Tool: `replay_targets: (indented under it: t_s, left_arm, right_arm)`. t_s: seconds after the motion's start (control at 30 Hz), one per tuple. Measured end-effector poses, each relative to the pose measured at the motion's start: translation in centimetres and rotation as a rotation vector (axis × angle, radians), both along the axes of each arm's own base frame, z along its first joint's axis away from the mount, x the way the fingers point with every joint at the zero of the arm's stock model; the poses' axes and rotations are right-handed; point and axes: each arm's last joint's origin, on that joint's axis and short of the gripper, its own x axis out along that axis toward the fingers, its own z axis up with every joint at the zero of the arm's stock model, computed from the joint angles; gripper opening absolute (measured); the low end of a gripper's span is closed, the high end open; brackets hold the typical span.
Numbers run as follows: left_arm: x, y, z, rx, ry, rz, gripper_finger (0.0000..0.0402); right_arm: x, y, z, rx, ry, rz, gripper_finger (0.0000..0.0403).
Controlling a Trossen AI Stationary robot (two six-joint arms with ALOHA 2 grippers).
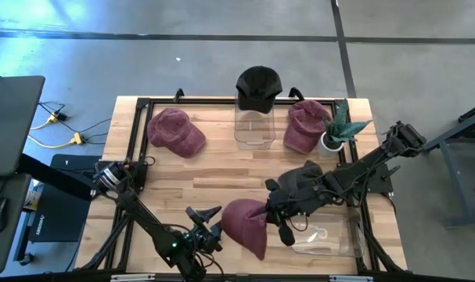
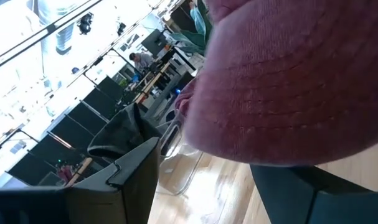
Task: Pick & Place hat
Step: Put the bottom red cap into the bottom transparent bin
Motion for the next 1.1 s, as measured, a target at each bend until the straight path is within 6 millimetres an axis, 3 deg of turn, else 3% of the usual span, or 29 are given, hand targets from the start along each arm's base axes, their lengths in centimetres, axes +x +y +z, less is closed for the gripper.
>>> replay_targets:
  t_s: [0.23,0.47,0.73,0.97,1.1]
  left_arm:
    - [0.0,-0.3,0.1,-0.022,-0.015,-0.008,0.0234]
    - [0.5,-0.7,0.4,-0.025,0.017,-0.028,0.0234]
    - [1.7,0.8,0.4,-0.074,-0.053,0.034,0.0234]
    - [2.0,1.3,0.4,-0.151,-0.152,0.063,0.0233]
    - [2.1,1.3,0.5,-0.191,-0.195,0.068,0.0212]
  right_arm:
    - [-0.2,0.2,-0.1,-0.003,0.01,-0.001,0.0003]
    - [0.7,-1.5,-0.1,-0.01,0.008,-0.049,0.0003]
    - [1.6,-3.2,-0.1,-0.039,-0.004,-0.093,0.0002]
    - [1.4,-2.9,-0.1,-0.048,-0.001,-0.07,0.0003]
    - [1.1,-2.3,-0.3,-0.061,0.011,-0.048,0.0004]
